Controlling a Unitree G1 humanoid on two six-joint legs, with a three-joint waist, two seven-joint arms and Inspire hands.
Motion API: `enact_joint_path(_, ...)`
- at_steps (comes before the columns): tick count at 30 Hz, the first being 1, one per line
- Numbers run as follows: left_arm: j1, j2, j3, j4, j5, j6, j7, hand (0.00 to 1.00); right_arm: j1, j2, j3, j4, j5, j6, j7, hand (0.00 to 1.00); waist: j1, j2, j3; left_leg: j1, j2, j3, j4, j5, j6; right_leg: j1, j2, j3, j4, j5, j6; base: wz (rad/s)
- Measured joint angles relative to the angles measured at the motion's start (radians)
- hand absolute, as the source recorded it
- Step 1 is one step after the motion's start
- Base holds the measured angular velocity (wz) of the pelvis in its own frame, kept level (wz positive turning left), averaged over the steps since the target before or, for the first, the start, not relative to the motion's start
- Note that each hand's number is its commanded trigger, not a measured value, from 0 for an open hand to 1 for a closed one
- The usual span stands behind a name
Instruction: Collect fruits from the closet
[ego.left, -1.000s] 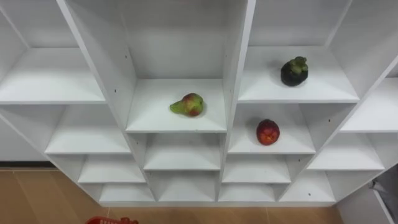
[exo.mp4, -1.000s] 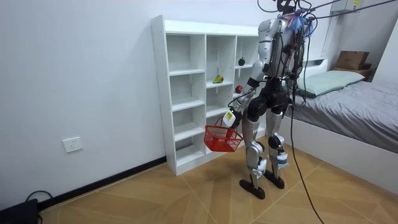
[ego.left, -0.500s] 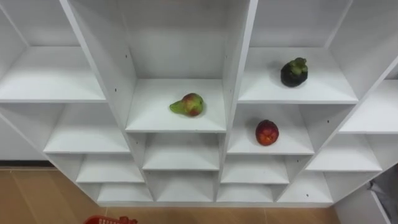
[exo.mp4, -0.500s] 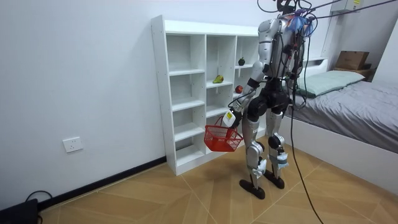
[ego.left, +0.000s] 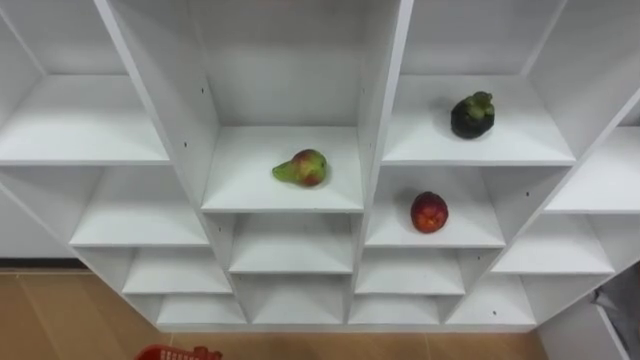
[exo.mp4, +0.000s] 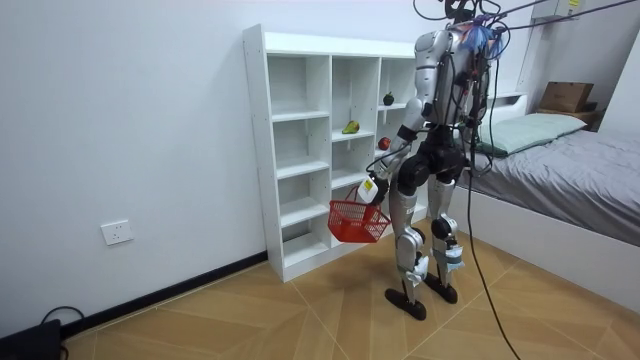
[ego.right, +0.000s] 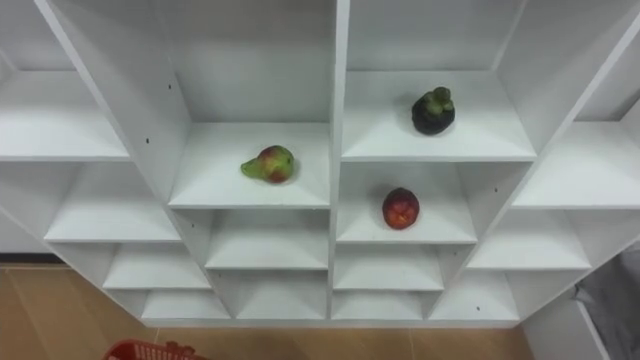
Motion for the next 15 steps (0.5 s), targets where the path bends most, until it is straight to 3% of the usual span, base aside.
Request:
enact_joint_path(7, -0.003, -0.002, 0.001, 0.008, 0.000, -0.041, 0.027, 1.00, 0.004, 0.000, 0.000, -0.049, 0.003, -0.015, -0.013, 0.00, 0.002, 0.000, 0.0038, -0.001, 0.003, 0.014, 0.000, 0.000, 0.000, -0.014, 0.000, 0.008, 0.013, 0.000, 0.000, -0.06)
enact_joint_path(13, -0.002, -0.002, 0.001, 0.009, 0.000, -0.063, 0.046, 1.00, 0.034, 0.000, -0.013, -0.206, -0.038, -0.041, -0.061, 0.00, -0.003, 0.000, 0.0036, -0.004, 0.004, 0.020, 0.000, 0.000, 0.000, -0.020, 0.001, 0.011, 0.013, 0.001, -0.001, -0.02)
enact_joint_path(15, -0.001, -0.002, 0.001, -0.001, 0.010, -0.064, 0.050, 1.00, 0.079, 0.002, -0.042, -0.360, -0.056, -0.047, -0.080, 0.00, -0.004, 0.008, 0.0002, -0.009, 0.004, 0.020, 0.001, 0.000, 0.000, -0.025, 0.001, 0.014, 0.014, 0.001, 0.000, 0.00)
